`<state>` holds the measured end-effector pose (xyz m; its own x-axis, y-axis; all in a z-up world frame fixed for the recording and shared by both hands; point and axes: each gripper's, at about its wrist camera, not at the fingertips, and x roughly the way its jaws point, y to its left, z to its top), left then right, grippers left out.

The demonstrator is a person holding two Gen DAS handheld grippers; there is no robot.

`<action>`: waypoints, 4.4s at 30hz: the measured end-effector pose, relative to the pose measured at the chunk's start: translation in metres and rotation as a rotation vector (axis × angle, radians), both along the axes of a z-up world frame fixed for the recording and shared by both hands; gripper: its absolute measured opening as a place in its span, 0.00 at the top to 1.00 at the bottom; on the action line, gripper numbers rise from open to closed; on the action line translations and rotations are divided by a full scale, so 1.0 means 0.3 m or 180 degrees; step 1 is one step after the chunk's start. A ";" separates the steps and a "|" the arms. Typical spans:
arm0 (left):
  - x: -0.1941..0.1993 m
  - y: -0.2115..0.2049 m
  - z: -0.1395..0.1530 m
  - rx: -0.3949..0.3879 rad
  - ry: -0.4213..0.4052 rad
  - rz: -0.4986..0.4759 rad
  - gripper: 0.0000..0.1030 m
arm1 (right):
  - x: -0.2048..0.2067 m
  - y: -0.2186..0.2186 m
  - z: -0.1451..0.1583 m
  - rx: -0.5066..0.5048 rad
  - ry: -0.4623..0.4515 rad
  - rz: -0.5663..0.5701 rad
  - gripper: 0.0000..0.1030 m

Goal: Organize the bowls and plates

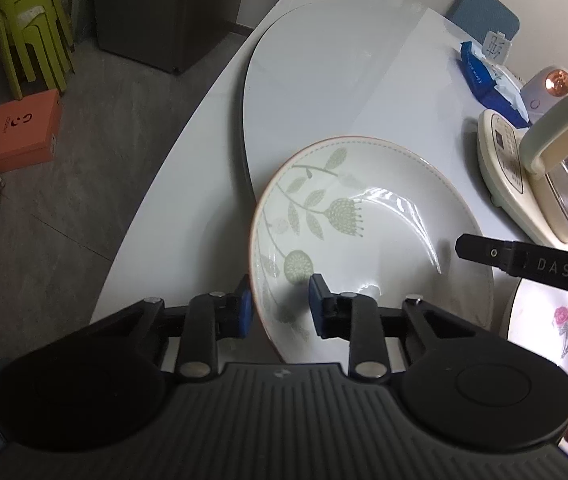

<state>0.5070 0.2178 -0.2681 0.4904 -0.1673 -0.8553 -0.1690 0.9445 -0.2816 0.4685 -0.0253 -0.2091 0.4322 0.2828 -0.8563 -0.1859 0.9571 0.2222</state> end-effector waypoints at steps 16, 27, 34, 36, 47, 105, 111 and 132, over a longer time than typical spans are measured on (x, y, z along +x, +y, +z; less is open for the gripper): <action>-0.012 0.014 -0.002 -0.0115 0.0000 -0.0008 0.71 | 0.006 -0.021 -0.014 0.0375 0.0028 0.0088 0.80; -0.067 0.027 0.025 -0.0341 0.0022 -0.0037 0.71 | -0.008 -0.088 0.009 0.0607 0.0215 0.0177 0.80; -0.082 0.029 0.050 -0.0451 0.0014 -0.0043 0.71 | -0.013 -0.137 0.025 0.0716 0.0261 0.0168 0.80; -0.089 0.026 0.067 -0.0455 -0.0009 -0.0080 0.71 | -0.010 -0.146 0.030 0.0758 0.0256 0.0167 0.80; -0.117 -0.064 0.197 -0.0466 -0.0163 -0.0421 0.71 | -0.082 -0.257 0.129 0.0804 0.0094 -0.0007 0.80; -0.012 -0.672 0.086 -0.0005 0.0402 -0.1283 0.70 | -0.274 -0.714 -0.005 0.0531 -0.0017 -0.0718 0.81; -0.026 -0.642 0.087 -0.0206 0.0456 -0.1069 0.70 | -0.283 -0.705 -0.021 0.0514 0.0089 -0.0691 0.81; -0.141 -0.605 0.197 -0.0245 0.0232 -0.0754 0.70 | -0.306 -0.706 0.027 0.0418 0.0020 -0.0721 0.82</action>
